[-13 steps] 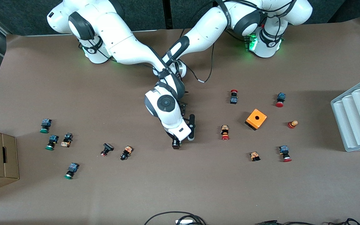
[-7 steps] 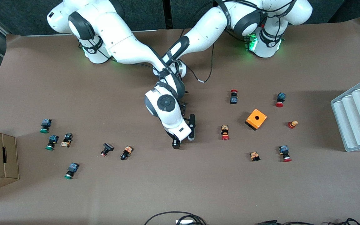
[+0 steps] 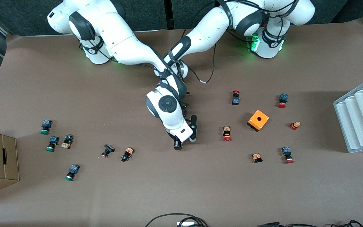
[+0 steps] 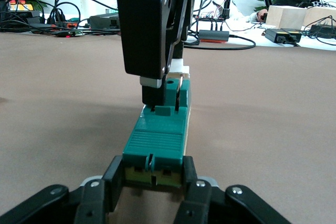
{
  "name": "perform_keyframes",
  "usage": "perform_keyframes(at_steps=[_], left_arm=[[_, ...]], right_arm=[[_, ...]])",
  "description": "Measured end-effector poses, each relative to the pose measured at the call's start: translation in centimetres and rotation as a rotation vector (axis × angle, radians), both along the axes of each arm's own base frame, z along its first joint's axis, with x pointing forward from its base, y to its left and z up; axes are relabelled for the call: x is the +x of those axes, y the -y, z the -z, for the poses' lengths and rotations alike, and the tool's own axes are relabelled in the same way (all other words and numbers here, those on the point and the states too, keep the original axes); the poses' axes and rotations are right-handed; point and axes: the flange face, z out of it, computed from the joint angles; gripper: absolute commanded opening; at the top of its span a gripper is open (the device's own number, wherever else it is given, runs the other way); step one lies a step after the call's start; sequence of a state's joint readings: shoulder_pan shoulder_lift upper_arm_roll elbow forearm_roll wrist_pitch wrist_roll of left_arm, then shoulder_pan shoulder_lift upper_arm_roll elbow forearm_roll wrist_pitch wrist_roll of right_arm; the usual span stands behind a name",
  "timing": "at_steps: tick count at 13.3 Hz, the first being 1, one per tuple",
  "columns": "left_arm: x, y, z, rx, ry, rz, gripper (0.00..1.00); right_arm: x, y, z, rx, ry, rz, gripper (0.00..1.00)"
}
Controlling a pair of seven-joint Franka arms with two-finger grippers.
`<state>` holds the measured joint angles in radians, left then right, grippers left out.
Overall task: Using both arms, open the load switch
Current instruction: 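Close the right gripper on the white switch handle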
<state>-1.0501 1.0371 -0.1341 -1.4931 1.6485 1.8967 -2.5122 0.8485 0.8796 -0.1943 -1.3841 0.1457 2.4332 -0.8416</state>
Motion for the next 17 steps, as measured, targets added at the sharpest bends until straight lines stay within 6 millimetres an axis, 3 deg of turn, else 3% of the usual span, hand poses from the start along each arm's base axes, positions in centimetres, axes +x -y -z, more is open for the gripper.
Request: perform_keyframes(at_steps=[17], left_arm=[[0.00, 0.00, 0.00, 0.000, 0.000, 0.000, 0.32]], right_arm=[[-0.05, 0.26, -0.41, -0.001, -0.002, 0.003, 0.69]])
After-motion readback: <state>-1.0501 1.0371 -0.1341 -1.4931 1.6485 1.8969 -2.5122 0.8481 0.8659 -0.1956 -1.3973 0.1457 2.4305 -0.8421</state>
